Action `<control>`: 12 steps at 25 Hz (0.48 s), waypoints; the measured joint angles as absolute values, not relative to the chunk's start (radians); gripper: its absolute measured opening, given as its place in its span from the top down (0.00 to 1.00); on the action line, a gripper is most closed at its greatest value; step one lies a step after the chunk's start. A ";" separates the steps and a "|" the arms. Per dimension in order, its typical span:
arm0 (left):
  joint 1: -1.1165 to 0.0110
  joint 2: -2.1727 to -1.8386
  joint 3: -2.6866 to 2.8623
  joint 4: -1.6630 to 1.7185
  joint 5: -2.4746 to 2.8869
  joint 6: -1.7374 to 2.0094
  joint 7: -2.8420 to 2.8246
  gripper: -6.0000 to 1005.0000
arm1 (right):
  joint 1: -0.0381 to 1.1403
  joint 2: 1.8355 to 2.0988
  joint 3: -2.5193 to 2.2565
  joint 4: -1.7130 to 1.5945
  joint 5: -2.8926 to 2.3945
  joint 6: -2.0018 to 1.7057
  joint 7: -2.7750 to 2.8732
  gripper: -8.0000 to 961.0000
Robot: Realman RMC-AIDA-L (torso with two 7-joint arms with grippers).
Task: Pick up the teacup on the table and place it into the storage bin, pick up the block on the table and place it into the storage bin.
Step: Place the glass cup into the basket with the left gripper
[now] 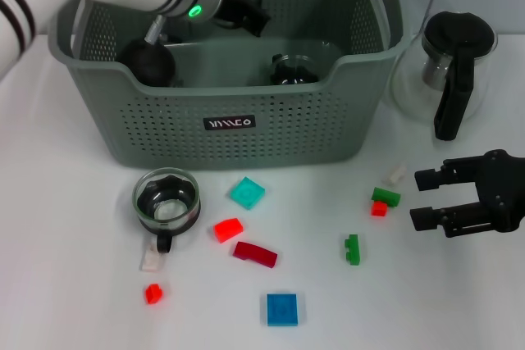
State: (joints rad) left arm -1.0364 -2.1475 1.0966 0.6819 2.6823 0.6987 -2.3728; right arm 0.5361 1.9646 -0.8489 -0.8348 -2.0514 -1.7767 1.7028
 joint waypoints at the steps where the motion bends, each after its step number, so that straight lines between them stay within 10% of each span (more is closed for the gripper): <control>1: -1.043 -2.149 1.097 0.665 2.703 0.680 -2.382 0.94 | 0.537 1.966 -0.849 -0.835 -2.051 -1.776 1.703 0.18; 12: -1.041 -2.163 1.107 0.617 2.752 0.618 -2.393 0.94 | 0.550 1.970 -0.851 -0.833 -2.051 -1.763 1.695 0.18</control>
State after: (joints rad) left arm -1.0410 -2.1634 1.1071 0.6166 2.7523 0.6184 -2.3927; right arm 0.5496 1.9701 -0.8510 -0.8329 -2.0510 -1.7628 1.6952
